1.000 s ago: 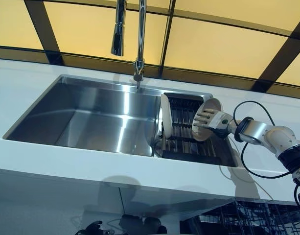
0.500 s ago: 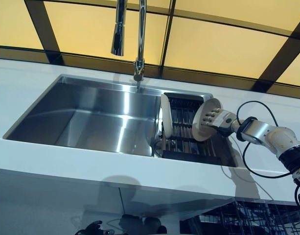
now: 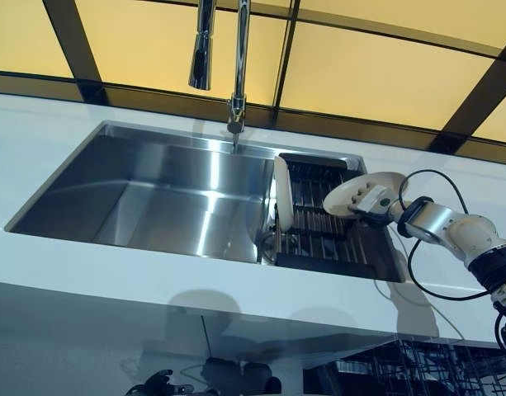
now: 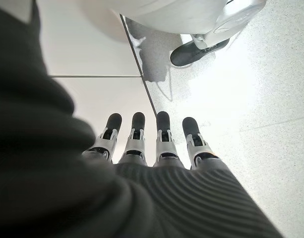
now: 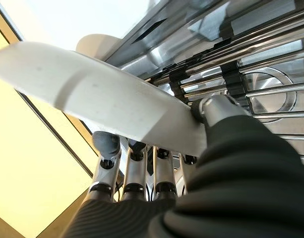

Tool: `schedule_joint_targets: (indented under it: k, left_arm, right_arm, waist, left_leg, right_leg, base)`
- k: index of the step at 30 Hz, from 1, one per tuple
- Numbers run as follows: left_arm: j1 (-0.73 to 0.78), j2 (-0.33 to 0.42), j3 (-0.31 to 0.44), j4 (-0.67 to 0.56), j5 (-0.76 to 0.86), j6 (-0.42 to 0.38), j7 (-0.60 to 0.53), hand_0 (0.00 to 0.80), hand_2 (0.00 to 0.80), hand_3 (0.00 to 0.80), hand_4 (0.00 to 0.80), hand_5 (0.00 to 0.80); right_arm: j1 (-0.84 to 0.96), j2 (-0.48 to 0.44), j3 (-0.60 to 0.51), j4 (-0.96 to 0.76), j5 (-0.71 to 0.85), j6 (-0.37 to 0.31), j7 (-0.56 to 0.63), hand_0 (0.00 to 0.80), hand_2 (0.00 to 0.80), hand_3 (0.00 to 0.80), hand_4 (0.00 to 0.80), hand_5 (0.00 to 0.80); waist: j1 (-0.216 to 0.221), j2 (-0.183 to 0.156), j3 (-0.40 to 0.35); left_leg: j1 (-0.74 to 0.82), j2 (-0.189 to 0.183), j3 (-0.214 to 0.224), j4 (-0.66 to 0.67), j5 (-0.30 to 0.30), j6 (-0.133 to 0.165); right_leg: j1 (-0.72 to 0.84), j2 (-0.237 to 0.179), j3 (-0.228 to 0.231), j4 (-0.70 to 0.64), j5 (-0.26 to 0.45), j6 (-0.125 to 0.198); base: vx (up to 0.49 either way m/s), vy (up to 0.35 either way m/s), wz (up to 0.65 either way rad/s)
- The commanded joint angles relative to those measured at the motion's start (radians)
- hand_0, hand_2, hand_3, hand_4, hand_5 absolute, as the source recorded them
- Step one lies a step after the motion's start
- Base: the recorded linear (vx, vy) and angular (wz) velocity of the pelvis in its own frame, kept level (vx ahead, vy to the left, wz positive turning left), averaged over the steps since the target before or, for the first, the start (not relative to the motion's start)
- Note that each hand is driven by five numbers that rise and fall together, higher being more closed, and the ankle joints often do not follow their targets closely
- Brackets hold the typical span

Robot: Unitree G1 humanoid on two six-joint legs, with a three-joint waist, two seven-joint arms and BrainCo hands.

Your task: Take plates into dishwasher

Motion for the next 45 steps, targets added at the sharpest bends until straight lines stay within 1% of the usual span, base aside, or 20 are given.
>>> schedule_joint_targets:
  k: [1, 7, 10, 13, 15, 16, 17, 19, 21, 27, 35, 38, 40, 43, 44, 45]
  left_arm:
    - [-0.032, 0.011, -0.050, 0.010, -0.002, -0.014, 0.005, 0.000, 0.000, 0.000, 0.000, 0.000]
    - [-0.036, 0.011, -0.052, 0.012, -0.004, -0.013, 0.004, 0.000, 0.000, 0.000, 0.000, 0.000]
    - [-0.036, 0.012, -0.051, 0.012, -0.007, -0.015, 0.003, 0.000, 0.000, 0.000, 0.000, 0.000]
    - [-0.033, 0.010, -0.053, 0.010, -0.008, -0.015, 0.005, 0.000, 0.000, 0.000, 0.000, 0.000]
    - [-0.033, 0.010, -0.054, 0.010, -0.010, -0.014, 0.005, 0.000, 0.000, 0.000, 0.000, 0.000]
    - [-0.032, 0.010, -0.055, 0.012, -0.012, -0.015, 0.005, 0.000, 0.000, 0.000, 0.000, 0.000]
    - [-0.031, 0.010, -0.055, 0.011, -0.014, -0.015, 0.005, 0.000, 0.000, 0.000, 0.000, 0.000]
    - [-0.028, 0.006, -0.059, 0.014, -0.019, -0.022, 0.009, 0.000, 0.000, 0.000, 0.000, 0.000]
    - [-0.026, 0.004, -0.060, 0.015, -0.021, -0.027, 0.009, 0.000, 0.000, 0.000, 0.000, 0.000]
    - [-0.025, 0.000, -0.068, 0.021, -0.038, -0.034, 0.010, 0.000, 0.000, 0.000, 0.000, 0.000]
    - [-0.026, -0.011, -0.064, 0.027, -0.049, -0.034, 0.011, 0.000, 0.000, 0.000, 0.000, 0.000]
    - [-0.023, -0.015, -0.060, 0.029, -0.052, -0.038, 0.014, 0.000, 0.000, 0.000, 0.000, 0.000]
    - [-0.023, -0.018, -0.055, 0.032, -0.057, -0.042, 0.017, 0.000, 0.000, 0.000, 0.000, 0.000]
    - [-0.027, -0.023, -0.042, 0.039, -0.060, -0.045, 0.019, 0.000, 0.000, 0.000, 0.000, 0.000]
    - [-0.027, -0.022, -0.042, 0.039, -0.060, -0.046, 0.019, 0.000, 0.000, 0.000, 0.000, 0.000]
    - [-0.029, -0.026, -0.034, 0.046, -0.057, -0.050, 0.022, 0.000, 0.000, 0.000, 0.000, 0.000]
  right_arm:
    - [-0.026, -0.023, -0.009, 0.016, 0.028, 0.064, -0.005, 0.800, 0.800, 0.800, 0.800, 0.800]
    - [-0.032, -0.025, -0.011, 0.024, 0.031, 0.067, -0.017, 0.800, 0.800, 0.800, 0.800, 0.800]
    - [-0.037, -0.031, -0.015, 0.019, 0.046, 0.079, -0.024, 0.800, 0.800, 0.800, 0.800, 0.800]
    - [-0.035, -0.036, -0.028, 0.017, 0.061, 0.108, -0.052, 0.800, 0.800, 0.800, 0.800, 0.800]
    - [-0.039, -0.042, -0.036, 0.015, 0.070, 0.119, -0.078, 0.800, 0.800, 0.800, 0.800, 0.800]
    - [-0.043, -0.051, -0.050, 0.009, 0.083, 0.152, -0.103, 0.800, 0.800, 0.800, 0.800, 0.800]
    - [-0.044, -0.054, -0.057, 0.008, 0.093, 0.163, -0.120, 0.800, 0.800, 0.800, 0.800, 0.800]
    - [-0.050, -0.068, -0.098, 0.003, 0.135, 0.233, -0.202, 0.800, 0.800, 0.800, 0.800, 0.800]
    - [-0.041, -0.077, -0.135, -0.008, 0.146, 0.256, -0.251, 0.800, 0.800, 0.800, 0.800, 0.800]
    - [-0.038, -0.118, -0.198, -0.047, 0.198, 0.293, -0.349, 0.800, 0.800, 0.800, 0.800, 0.800]
    - [-0.016, -0.145, -0.276, -0.105, 0.304, 0.309, -0.396, 0.800, 0.800, 0.800, 0.800, 0.800]
    - [0.012, -0.144, -0.321, -0.140, 0.382, 0.308, -0.406, 0.800, 0.800, 0.800, 0.800, 0.800]
    - [0.037, -0.136, -0.366, -0.172, 0.476, 0.301, -0.403, 0.800, 0.800, 0.800, 0.800, 0.800]
    - [0.091, -0.100, -0.452, -0.232, 0.655, 0.297, -0.380, 0.800, 0.800, 0.800, 0.800, 0.800]
    - [0.099, -0.098, -0.462, -0.237, 0.668, 0.295, -0.378, 0.800, 0.800, 0.800, 0.800, 0.800]
    - [0.136, -0.072, -0.515, -0.265, 0.736, 0.290, -0.363, 0.800, 0.800, 0.800, 0.800, 0.800]
  waist:
    - [0.022, -0.015, -0.007]
    - [0.021, -0.015, -0.005]
    - [0.019, -0.015, -0.005]
    - [0.018, -0.014, -0.006]
    - [0.017, -0.014, -0.007]
    - [0.014, -0.013, -0.007]
    - [0.013, -0.013, -0.008]
    - [0.009, -0.011, -0.010]
    - [0.005, -0.009, -0.013]
    - [-0.007, -0.005, -0.023]
    - [-0.026, -0.001, -0.040]
    - [-0.035, 0.000, -0.044]
    - [-0.042, 0.002, -0.044]
    - [-0.058, 0.006, -0.043]
    - [-0.057, 0.005, -0.043]
    - [-0.067, 0.007, -0.039]
  left_leg:
    - [-0.065, 0.003, 0.083, 0.047, -0.012, -0.007]
    - [-0.067, 0.002, 0.085, 0.047, -0.012, -0.006]
    - [-0.066, 0.002, 0.086, 0.047, -0.013, -0.005]
    - [-0.064, 0.002, 0.087, 0.046, -0.014, -0.005]
    - [-0.063, 0.001, 0.087, 0.046, -0.014, -0.004]
    - [-0.062, 0.001, 0.087, 0.046, -0.015, -0.003]
    - [-0.061, 0.001, 0.086, 0.045, -0.015, -0.003]
    - [-0.058, -0.001, 0.086, 0.044, -0.018, -0.002]
    - [-0.057, -0.003, 0.085, 0.042, -0.020, 0.000]
    - [-0.051, -0.012, 0.085, 0.037, -0.027, 0.008]
    - [-0.042, -0.020, 0.090, 0.028, -0.033, 0.016]
    - [-0.038, -0.023, 0.093, 0.022, -0.035, 0.021]
    - [-0.035, -0.025, 0.097, 0.019, -0.037, 0.025]
    - [-0.031, -0.029, 0.104, 0.017, -0.040, 0.032]
    - [-0.030, -0.029, 0.105, 0.017, -0.041, 0.032]
    - [-0.028, -0.030, 0.111, 0.017, -0.044, 0.036]
  right_leg:
    - [0.049, 0.014, 0.005, 0.042, -0.101, 0.046]
    - [0.045, 0.014, 0.006, 0.043, -0.099, 0.048]
    - [0.046, 0.014, 0.007, 0.043, -0.100, 0.047]
    - [0.046, 0.013, 0.007, 0.045, -0.101, 0.048]
    - [0.047, 0.013, 0.008, 0.046, -0.101, 0.048]
    - [0.046, 0.013, 0.010, 0.048, -0.103, 0.048]
    - [0.047, 0.013, 0.010, 0.049, -0.103, 0.048]
    - [0.048, 0.012, 0.012, 0.051, -0.105, 0.049]
    - [0.047, 0.011, 0.014, 0.051, -0.106, 0.051]
    - [0.045, 0.010, 0.026, 0.049, -0.104, 0.057]
    - [0.039, 0.004, 0.043, 0.054, -0.105, 0.064]
    - [0.035, 0.001, 0.051, 0.061, -0.106, 0.067]
    - [0.030, -0.002, 0.058, 0.069, -0.106, 0.070]
    - [0.019, -0.007, 0.071, 0.083, -0.105, 0.075]
    - [0.019, -0.007, 0.072, 0.084, -0.105, 0.076]
    - [0.013, -0.010, 0.080, 0.090, -0.103, 0.079]
  base:
    - [0.000, 0.000, 0.00]
    - [0.000, 0.000, 0.00]
    - [0.000, 0.000, 0.00]
    - [0.000, 0.000, 0.00]
    - [0.000, 0.000, 0.00]
    - [0.000, 0.000, 0.00]
    - [-0.009, 0.043, 0.00]
    - [-0.017, 0.054, -0.01]
    - [-0.027, 0.053, 0.00]
    - [-0.029, 0.060, 0.00]
    - [-0.025, 0.070, -0.03]
    - [-0.030, 0.081, -0.11]
    - [-0.038, 0.090, -0.06]
    - [-0.041, 0.087, -0.08]
    - [-0.061, 0.099, -0.06]
    - [-0.067, 0.096, -0.05]
